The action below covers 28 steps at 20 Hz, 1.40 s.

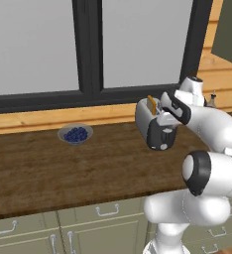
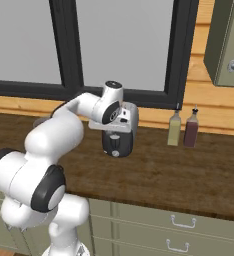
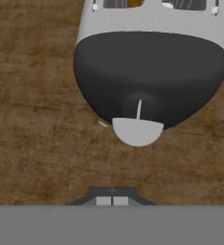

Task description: Start the toaster. Once the lever pops up, take the bread to the plate on the dining counter.

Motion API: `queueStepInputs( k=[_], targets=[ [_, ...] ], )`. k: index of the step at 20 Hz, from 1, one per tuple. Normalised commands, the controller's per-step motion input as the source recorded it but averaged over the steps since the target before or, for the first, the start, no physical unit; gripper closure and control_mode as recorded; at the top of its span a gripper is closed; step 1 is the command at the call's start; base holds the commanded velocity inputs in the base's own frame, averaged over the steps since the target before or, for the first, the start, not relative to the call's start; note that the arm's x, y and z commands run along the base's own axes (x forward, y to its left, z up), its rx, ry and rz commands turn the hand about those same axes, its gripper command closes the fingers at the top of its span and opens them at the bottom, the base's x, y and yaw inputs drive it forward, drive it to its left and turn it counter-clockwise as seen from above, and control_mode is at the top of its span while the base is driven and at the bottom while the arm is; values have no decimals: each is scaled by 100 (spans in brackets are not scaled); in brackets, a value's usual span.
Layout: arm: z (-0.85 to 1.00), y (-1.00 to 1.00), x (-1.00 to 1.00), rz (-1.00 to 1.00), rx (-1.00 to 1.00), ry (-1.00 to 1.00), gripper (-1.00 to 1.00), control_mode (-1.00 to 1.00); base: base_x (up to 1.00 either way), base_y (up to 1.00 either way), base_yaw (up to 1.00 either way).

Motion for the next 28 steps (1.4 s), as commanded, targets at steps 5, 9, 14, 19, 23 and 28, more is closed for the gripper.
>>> queueStepInputs(
  k=[5, 9, 14, 19, 23, 28],
  targets=[
    [-21, -2, 1, 0, 0, 1, 100, -100, 0, 0, 0],
    [-12, 0, 4, 0, 0, 0, 100, -100, 0, 0, 0],
    [-10, 0, 10, 0, 0, 0, 100, -100, 0, 0, 0],
    [-9, 0, 15, 0, 0, 0, 100, -100, 0, 0, 0],
    [-1, 0, 25, 0, 0, 0, 100, -100, 0, 0, 0],
    [-3, -1, 16, 0, 0, 0, 100, -100, 0, 0, 0]
  ],
)
